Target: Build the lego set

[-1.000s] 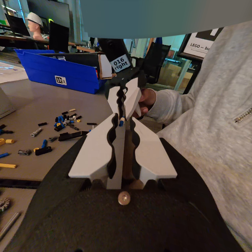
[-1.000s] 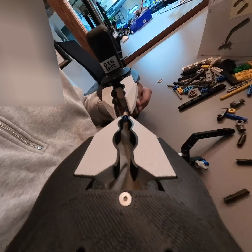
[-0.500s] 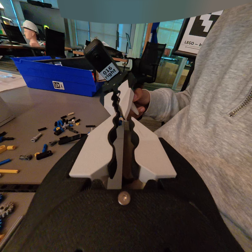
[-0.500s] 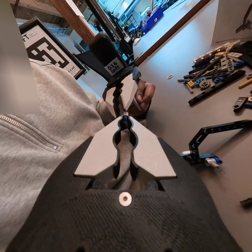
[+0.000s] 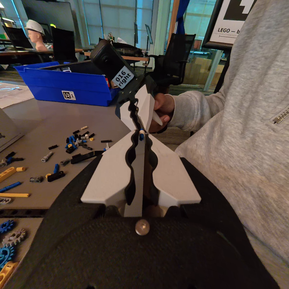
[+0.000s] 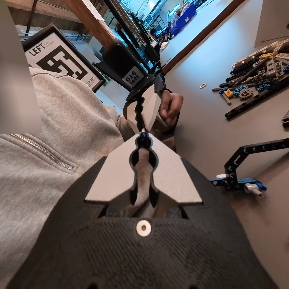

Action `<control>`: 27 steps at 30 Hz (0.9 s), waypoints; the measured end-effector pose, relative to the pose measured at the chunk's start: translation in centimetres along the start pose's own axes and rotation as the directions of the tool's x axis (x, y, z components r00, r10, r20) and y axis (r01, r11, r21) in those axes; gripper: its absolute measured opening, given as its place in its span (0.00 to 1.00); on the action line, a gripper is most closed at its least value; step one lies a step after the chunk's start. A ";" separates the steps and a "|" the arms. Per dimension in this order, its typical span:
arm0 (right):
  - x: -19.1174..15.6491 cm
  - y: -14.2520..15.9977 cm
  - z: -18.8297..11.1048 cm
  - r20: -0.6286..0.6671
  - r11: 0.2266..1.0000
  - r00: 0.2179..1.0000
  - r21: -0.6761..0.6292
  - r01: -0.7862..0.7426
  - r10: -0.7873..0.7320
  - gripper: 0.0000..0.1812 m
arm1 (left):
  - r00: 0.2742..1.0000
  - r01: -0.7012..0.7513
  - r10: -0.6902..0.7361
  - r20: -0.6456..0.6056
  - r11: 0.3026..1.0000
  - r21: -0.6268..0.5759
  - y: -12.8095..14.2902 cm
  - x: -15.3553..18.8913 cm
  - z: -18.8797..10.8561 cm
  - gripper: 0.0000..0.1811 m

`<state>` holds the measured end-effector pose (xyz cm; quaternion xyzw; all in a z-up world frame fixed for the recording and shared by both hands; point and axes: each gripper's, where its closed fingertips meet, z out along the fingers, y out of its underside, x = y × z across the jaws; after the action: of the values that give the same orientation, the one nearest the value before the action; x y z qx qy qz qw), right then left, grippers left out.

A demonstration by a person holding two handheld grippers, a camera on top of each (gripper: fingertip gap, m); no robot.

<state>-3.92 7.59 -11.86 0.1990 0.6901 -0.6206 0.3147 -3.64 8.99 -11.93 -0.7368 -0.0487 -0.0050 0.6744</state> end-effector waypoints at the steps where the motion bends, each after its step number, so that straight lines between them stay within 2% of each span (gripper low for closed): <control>1: 0.0 0.0 0.0 0.000 1.000 1.000 0.000 0.000 0.000 0.01 | 1.000 -0.002 0.002 0.003 1.000 -0.001 0.0 0.0 0.0 0.03; 9: -0.1 -0.2 0.0 0.014 1.000 1.000 0.017 -0.010 0.010 0.01 | 0.999 -0.028 0.028 0.017 1.000 0.014 -0.3 -0.1 0.0 0.03; 19: 0.0 -0.7 -0.4 0.010 0.999 1.000 0.053 -0.009 0.008 0.01 | 0.999 0.005 -0.006 0.044 1.000 0.023 -0.4 -0.5 0.2 0.03; 27: 0.1 -0.7 -0.4 0.037 0.992 0.993 0.054 -0.115 0.113 0.01 | 0.997 -0.039 0.035 0.071 0.998 0.055 -0.7 -0.5 0.1 0.04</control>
<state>-4.54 7.86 -11.43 0.2365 0.6545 -0.6239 0.3557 -4.19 9.13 -11.31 -0.7180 -0.0588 0.0349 0.6927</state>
